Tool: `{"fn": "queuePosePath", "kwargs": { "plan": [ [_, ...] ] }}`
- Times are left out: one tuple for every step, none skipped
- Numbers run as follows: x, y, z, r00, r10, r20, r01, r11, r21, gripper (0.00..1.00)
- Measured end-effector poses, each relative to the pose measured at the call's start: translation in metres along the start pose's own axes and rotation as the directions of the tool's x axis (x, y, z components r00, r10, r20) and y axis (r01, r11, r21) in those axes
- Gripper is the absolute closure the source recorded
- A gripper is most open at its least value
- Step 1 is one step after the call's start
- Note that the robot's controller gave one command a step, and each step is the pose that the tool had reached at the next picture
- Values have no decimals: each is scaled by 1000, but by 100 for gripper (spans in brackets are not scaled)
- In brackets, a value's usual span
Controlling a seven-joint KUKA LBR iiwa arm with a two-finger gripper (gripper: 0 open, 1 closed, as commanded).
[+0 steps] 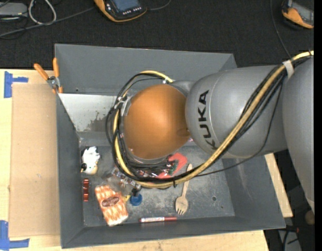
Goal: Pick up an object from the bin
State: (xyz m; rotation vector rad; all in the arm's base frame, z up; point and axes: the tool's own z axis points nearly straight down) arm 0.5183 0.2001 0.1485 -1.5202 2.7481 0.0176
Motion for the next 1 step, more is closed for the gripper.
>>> {"fn": "queuePosePath", "kwargs": {
  "plan": [
    [-1, 0, -23, 1000, 4, 3, -4, 1000, 1, 100]
  ]
}}
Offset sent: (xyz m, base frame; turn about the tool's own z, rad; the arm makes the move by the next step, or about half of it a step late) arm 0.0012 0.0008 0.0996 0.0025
